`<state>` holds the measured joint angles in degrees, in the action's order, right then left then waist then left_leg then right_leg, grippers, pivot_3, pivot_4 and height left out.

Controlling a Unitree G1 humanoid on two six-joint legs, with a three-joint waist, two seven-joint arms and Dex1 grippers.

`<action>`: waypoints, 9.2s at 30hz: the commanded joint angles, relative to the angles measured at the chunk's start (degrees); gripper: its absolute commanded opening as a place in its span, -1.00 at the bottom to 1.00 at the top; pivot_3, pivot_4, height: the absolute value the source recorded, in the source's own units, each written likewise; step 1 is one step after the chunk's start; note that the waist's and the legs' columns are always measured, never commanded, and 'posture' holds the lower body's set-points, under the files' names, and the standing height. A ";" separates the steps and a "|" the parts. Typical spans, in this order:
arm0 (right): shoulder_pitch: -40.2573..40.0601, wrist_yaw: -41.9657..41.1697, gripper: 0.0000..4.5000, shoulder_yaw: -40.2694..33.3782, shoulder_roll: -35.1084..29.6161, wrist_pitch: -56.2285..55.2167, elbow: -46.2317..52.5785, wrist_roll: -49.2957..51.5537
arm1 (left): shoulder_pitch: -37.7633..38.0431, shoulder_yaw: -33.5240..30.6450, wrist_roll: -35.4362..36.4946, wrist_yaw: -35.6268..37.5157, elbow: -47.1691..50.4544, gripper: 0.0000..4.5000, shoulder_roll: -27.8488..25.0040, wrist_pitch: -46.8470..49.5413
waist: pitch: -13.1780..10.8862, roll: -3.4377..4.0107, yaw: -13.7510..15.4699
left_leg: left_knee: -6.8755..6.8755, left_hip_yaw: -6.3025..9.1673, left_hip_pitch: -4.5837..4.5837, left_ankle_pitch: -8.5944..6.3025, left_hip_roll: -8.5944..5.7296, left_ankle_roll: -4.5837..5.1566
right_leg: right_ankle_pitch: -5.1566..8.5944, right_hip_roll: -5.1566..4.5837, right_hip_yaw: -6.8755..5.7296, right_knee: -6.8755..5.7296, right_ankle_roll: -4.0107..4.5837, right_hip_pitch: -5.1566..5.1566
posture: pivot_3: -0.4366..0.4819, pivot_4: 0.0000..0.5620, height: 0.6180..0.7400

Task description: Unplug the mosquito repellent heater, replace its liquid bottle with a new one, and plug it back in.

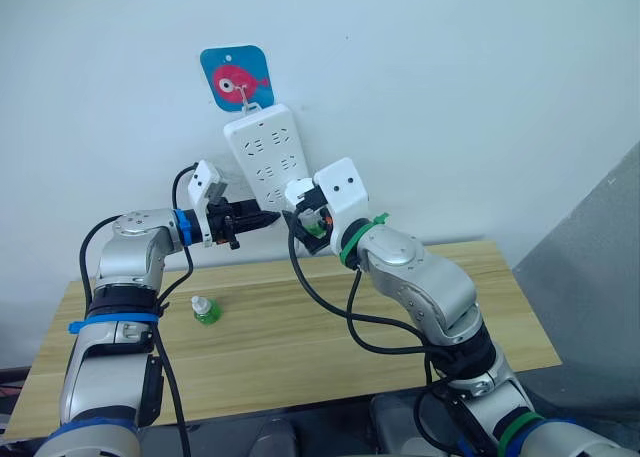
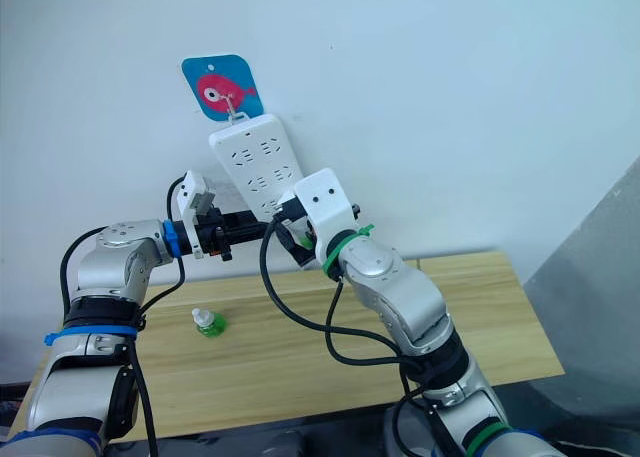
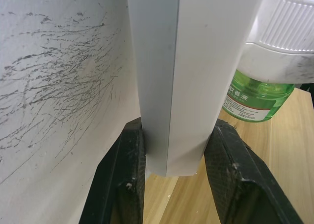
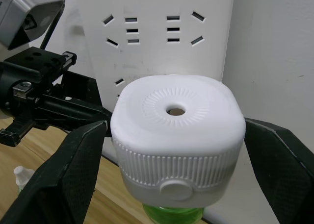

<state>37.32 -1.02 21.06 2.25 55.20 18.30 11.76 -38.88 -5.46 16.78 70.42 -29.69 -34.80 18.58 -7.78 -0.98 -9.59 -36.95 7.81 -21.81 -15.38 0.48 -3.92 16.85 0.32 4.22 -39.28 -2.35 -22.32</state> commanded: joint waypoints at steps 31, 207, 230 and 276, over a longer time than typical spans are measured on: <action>0.36 -2.71 0.32 -2.42 -0.83 4.42 12.17 -4.31 | 4.23 0.95 0.45 -7.02 6.35 -0.42 0.44 2.00 | -0.03 0.06 -0.21 | 0.11 0.11 -0.19 0.03 0.00 -0.05 | 0.03 -0.39 -0.11 0.26 0.03 -0.03 | -0.49 -0.56 0.80; -5.04 -7.32 1.00 -9.71 -45.91 11.87 -4.51 96.96 | 32.68 7.97 7.38 -1.66 44.82 0.00 1.91 -34.62 | -2.38 0.38 2.86 | -0.01 -1.27 -0.02 0.23 0.26 -0.06 | -0.08 0.51 1.62 0.35 -0.47 -0.07 | -0.26 -0.44 0.80; -7.68 -16.88 1.00 -15.57 -52.02 17.90 -6.75 92.38 | 31.31 8.18 7.48 -0.74 43.79 0.00 2.06 -35.61 | -2.70 0.32 3.33 | -0.02 -1.29 -0.06 0.23 0.27 -0.07 | -0.08 0.52 1.59 0.35 -0.46 -0.13 | -0.29 -0.51 0.80; -3.41 -10.08 0.34 -11.16 -42.64 16.39 -9.48 101.24 | 28.18 10.19 6.13 -1.11 39.89 0.33 4.71 -41.92 | -2.69 0.32 3.14 | -0.02 -1.28 -0.08 0.23 0.25 -0.07 | -0.09 0.50 1.58 0.34 -0.45 -0.13 | -0.29 -0.55 0.80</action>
<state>33.04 -9.90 10.60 -40.99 72.16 6.80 109.63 -9.76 4.40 22.21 69.48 9.15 -30.41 -21.97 -10.47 -0.65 -6.45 -36.98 6.53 -21.90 -15.14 0.73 -3.99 16.76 0.82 5.80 -38.95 -2.80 -22.45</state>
